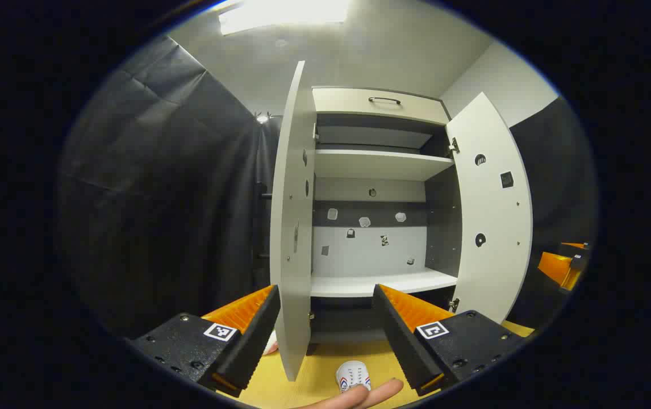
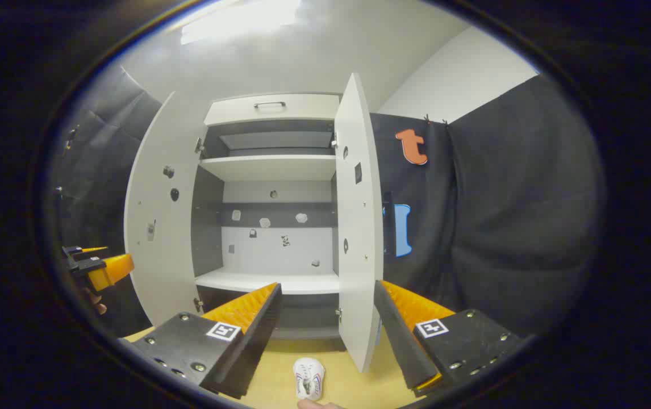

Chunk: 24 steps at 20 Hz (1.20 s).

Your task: Grab one shoe with the right hand and put it into the shoe cabinet, grab the other shoe with the left hand and put it into the shoe cabinet; then close the right door with the right hand and the left door with the left hand.

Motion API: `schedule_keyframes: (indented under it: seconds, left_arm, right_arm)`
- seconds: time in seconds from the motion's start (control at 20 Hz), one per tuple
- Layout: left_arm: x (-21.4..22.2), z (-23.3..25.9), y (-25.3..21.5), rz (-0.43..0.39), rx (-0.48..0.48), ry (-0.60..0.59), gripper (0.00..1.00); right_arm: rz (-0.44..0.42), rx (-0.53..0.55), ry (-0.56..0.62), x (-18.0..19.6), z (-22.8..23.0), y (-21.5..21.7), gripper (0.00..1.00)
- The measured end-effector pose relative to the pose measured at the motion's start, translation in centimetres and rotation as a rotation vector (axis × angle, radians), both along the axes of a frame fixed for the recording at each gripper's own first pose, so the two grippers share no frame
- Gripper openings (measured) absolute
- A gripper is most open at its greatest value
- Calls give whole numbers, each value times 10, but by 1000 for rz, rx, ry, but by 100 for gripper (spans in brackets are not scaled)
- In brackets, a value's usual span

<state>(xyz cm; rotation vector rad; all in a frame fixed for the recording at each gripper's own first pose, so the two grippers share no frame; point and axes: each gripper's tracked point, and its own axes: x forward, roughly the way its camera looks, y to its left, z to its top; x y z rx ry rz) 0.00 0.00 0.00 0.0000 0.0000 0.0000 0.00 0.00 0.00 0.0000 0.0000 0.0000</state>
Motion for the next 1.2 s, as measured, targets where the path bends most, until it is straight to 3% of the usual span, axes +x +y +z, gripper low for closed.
schedule_keyframes:
  seconds: [0.95,1.1,1.2]
  left_arm:
    - [-1,-13,4,-29,-63,20,99]
    - [-2,-17,7,-16,-61,21,99]
    - [-3,-21,9,-8,-52,24,99]
  right_arm:
    - [-13,-33,-52,2,0,-7,96]
    - [93,19,0,5,-22,26,96]
    - [105,-8,34,11,-44,32,96]
